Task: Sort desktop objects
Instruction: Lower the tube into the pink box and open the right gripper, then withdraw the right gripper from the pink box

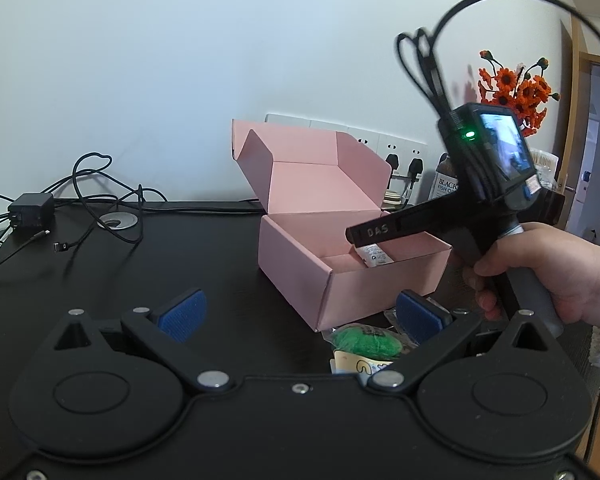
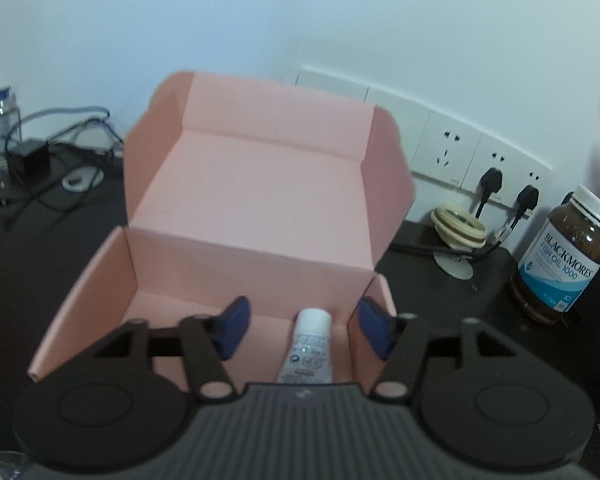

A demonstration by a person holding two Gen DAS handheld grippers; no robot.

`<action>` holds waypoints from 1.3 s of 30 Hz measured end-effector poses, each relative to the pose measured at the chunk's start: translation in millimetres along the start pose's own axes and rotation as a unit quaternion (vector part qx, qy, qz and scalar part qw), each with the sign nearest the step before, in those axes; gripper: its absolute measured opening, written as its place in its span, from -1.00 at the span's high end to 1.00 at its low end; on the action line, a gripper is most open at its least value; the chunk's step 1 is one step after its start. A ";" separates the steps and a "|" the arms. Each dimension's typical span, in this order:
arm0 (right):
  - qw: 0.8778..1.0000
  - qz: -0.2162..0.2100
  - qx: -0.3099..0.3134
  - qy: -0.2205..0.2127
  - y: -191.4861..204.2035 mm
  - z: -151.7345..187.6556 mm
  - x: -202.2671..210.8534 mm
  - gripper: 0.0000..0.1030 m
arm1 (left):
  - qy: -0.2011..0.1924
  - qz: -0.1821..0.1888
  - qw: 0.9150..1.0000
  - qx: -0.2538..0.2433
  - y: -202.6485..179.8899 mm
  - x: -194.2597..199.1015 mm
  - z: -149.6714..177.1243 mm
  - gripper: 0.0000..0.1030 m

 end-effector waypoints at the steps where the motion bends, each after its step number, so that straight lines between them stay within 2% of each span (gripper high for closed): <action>1: 1.000 -0.003 -0.001 -0.005 -3.6 -1.6 -0.3 -0.36 | 0.000 0.000 1.000 0.000 0.0 0.0 0.0 -1.00; 4: 1.000 -0.014 -0.002 -0.023 -6.4 0.6 6.0 -0.46 | 0.000 0.000 1.000 0.000 -0.2 0.1 -0.1 -1.00; 9: 0.998 -0.037 -0.030 -0.039 -12.1 1.7 30.4 -0.92 | 0.000 0.000 1.000 0.002 0.1 0.1 0.1 -1.00; 11: 0.997 -0.049 -0.043 -0.039 -12.8 6.4 43.0 -0.94 | 0.001 0.001 1.000 0.004 0.8 -0.1 0.2 -1.00; 12: 0.997 -0.041 -0.047 -0.038 -18.6 0.9 40.4 -0.99 | 0.001 0.001 1.000 0.005 1.4 -0.2 0.2 -1.00; 13: 0.998 -0.034 -0.050 -0.037 -24.3 -4.6 37.7 -0.99 | 0.002 0.001 1.000 0.007 1.9 -0.3 0.1 -1.00; 16: 0.998 0.028 -0.045 -0.034 -27.4 -2.8 37.7 -0.99 | 0.003 0.002 1.000 0.010 3.1 -0.9 0.1 -1.00; 19: 0.995 0.084 -0.008 -0.045 -23.2 1.2 45.9 -0.99 | 0.005 0.003 1.000 0.014 3.9 -0.9 0.2 -1.00; 21: 0.995 0.080 0.009 -0.057 -21.1 7.2 52.2 -0.99 | 0.005 0.003 1.000 0.016 4.4 -0.8 0.2 -1.00; 28: 0.992 0.060 0.000 -0.110 -25.0 31.3 80.4 -0.99 | 0.016 0.005 0.999 0.041 12.2 -3.1 0.4 -1.00; 35: 0.989 0.010 -0.031 -0.145 -40.2 63.8 95.8 -0.99 | 0.017 -0.006 0.999 0.042 12.3 -2.9 0.4 -1.00; 39: 0.983 -0.014 -0.033 -0.182 -44.9 86.1 103.9 -0.99 | 0.016 -0.009 0.999 0.040 10.8 -2.6 0.3 -1.00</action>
Point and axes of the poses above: each gripper's, at about its wrist camera, not at the fingertips, and x roughly against the way its jaws point, y to its left, z to its underside, the point moved 4 cm from there along -x, roughly the way its jaws point, and after that the axes turned 15 degrees about y, right-handed, at the moved point
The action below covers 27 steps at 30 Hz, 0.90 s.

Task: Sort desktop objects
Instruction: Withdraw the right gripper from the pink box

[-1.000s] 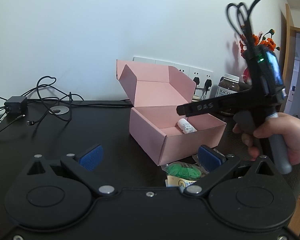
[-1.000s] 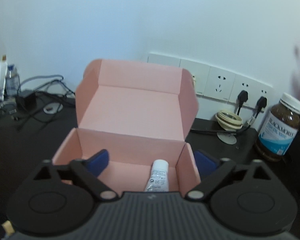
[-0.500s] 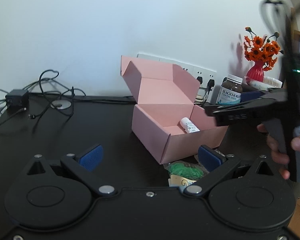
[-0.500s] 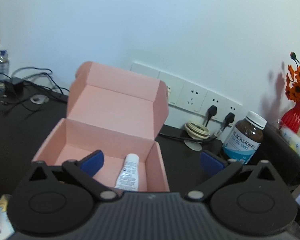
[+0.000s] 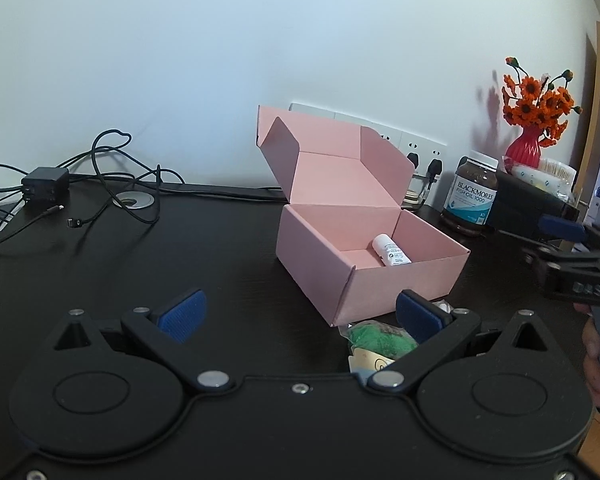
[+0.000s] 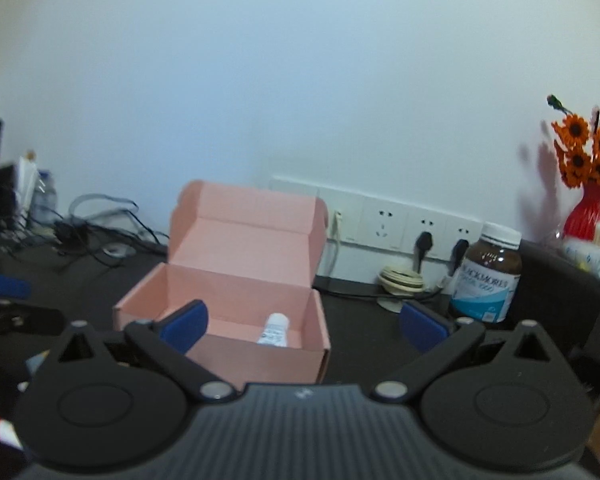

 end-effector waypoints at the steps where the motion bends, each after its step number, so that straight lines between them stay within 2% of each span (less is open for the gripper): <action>1: 1.000 -0.006 -0.011 0.003 -3.2 2.7 0.0 -0.99 | 0.000 -0.001 1.000 -0.001 -0.3 -0.1 -0.1 -1.00; 3: 0.999 -0.018 -0.033 0.009 -9.7 8.1 -0.1 -0.99 | 0.001 -0.003 1.000 -0.002 -0.9 -0.4 -0.2 -1.00; 12: 0.997 -0.013 -0.070 0.023 -32.3 23.6 -6.9 -0.99 | 0.005 0.003 1.000 0.007 2.1 -1.8 -0.8 -1.00; 21: 0.997 -0.044 -0.064 0.026 -32.7 27.3 -8.1 -0.99 | 0.005 -0.015 1.000 0.027 8.0 -2.1 -1.3 -1.00; 27: 0.997 -0.055 -0.053 0.023 -29.5 27.8 -6.2 -0.99 | 0.003 -0.012 1.000 0.013 4.1 -1.5 -1.0 -1.00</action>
Point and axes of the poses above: each gripper's, at about its wrist camera, not at the fingertips, and x roughly against the way its jaws point, y to its left, z to its underside, the point moved 4 cm from there along -x, roughly the way its jaws point, and after that the axes turned 15 degrees about y, right-handed, at the moved point
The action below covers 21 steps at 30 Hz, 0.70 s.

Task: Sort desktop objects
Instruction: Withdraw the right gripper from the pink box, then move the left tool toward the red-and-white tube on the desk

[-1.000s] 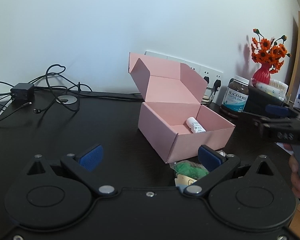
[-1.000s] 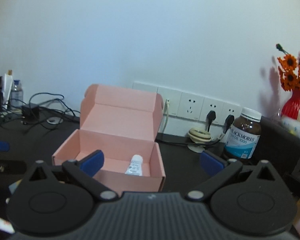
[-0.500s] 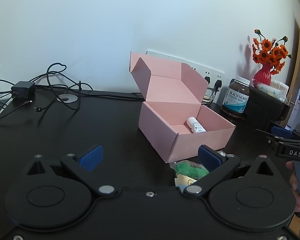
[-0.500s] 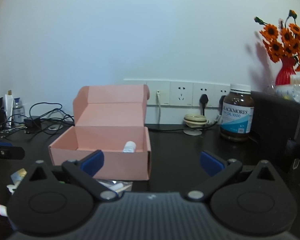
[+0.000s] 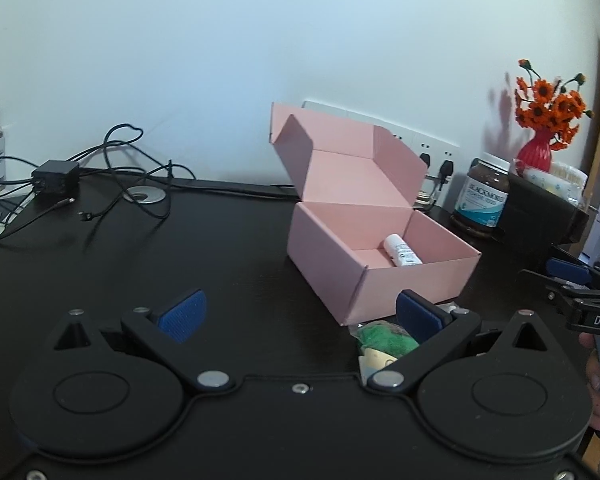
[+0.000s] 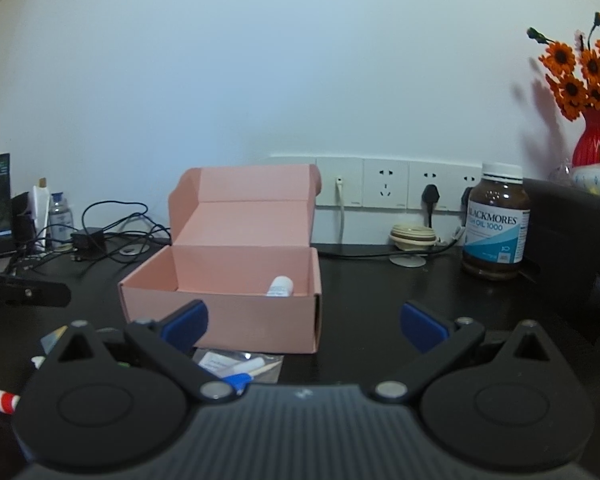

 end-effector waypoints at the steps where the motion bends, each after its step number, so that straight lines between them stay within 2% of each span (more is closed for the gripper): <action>1: 1.000 -0.001 0.001 -0.003 0.4 0.1 0.7 -0.99 | 0.000 -0.001 1.000 -0.002 -0.8 0.1 0.1 -1.00; 5: 1.000 -0.009 -0.003 -0.008 -1.2 0.3 3.0 -0.99 | 0.000 -0.007 1.000 -0.006 -2.2 0.3 0.7 -1.00; 16: 0.999 -0.024 -0.027 0.026 -9.2 0.3 -6.6 -0.99 | 0.000 -0.010 1.000 -0.028 -8.6 0.3 1.8 -1.00; 21: 0.999 -0.027 -0.018 0.035 -6.8 0.9 -7.9 -0.99 | -0.009 -0.029 0.999 -0.041 -14.1 2.9 3.2 -1.00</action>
Point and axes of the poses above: each gripper's, at about its wrist camera, not at the fingertips, and x roughly against the way its jaws point, y to its left, z to its underside, the point moved 4 cm from there along -x, roughly the way its jaws point, and after that the axes turned 15 degrees about y, right-handed, at the moved point
